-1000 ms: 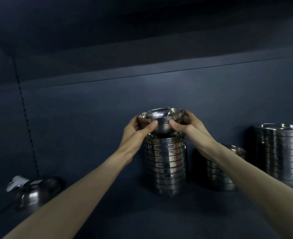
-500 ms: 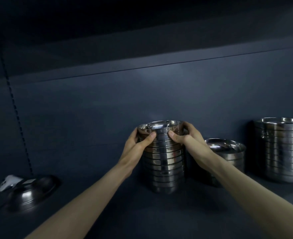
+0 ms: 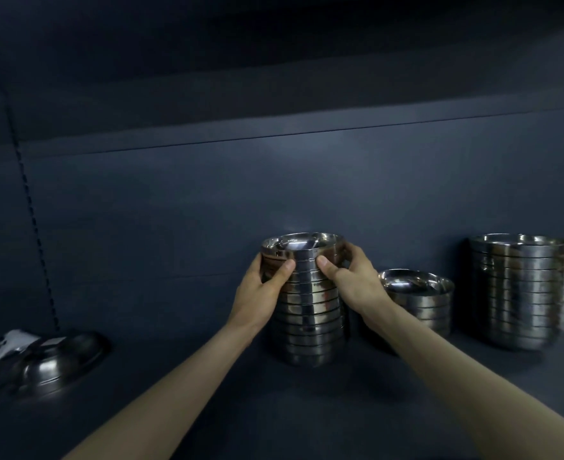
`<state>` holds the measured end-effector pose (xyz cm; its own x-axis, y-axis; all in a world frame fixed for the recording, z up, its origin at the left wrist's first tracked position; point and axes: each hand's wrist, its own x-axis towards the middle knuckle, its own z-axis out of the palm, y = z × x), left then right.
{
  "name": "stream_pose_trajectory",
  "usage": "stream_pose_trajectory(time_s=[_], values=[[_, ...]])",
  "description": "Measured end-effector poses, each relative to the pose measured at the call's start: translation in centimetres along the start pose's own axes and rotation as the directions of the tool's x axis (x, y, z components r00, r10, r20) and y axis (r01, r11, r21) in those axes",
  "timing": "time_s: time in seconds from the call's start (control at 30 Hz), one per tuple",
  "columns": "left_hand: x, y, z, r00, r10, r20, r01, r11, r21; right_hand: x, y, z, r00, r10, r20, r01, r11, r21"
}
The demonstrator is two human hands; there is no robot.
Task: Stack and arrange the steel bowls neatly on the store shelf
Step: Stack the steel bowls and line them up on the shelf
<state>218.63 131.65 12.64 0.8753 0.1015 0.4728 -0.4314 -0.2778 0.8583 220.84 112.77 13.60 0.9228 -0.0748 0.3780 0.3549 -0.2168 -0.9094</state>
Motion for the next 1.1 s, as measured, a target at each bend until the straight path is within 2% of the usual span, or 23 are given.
stream_pose_trajectory(time_s=[0.1,0.23,0.4,0.83,1.1], values=[[-0.9,0.1,-0.5,0.999,-0.042,-0.020,0.044,0.997,0.068,-1.1,-0.3,0.1,1.000,0.004,-0.021,-0.005,0.999,-0.036],[-2.6,0.9,-2.0,0.991,-0.119,-0.057,0.124,0.987,0.101,-3.3,-0.6,0.5,0.996,-0.013,-0.090,0.015,1.000,0.023],[-4.7,1.6,-3.9,0.991,-0.124,-0.059,0.131,0.983,0.130,-6.0,-1.0,1.1,0.973,-0.106,-0.206,0.131,0.985,0.109],[-9.7,-1.9,-9.9,0.970,-0.218,-0.112,0.236,0.951,0.198,-9.8,0.1,7.1,0.997,-0.067,0.038,0.062,0.990,0.124],[-11.3,-5.3,-15.8,0.938,-0.240,-0.249,0.294,0.933,0.208,-10.7,1.0,14.8,0.976,-0.024,0.217,-0.001,0.993,0.116]])
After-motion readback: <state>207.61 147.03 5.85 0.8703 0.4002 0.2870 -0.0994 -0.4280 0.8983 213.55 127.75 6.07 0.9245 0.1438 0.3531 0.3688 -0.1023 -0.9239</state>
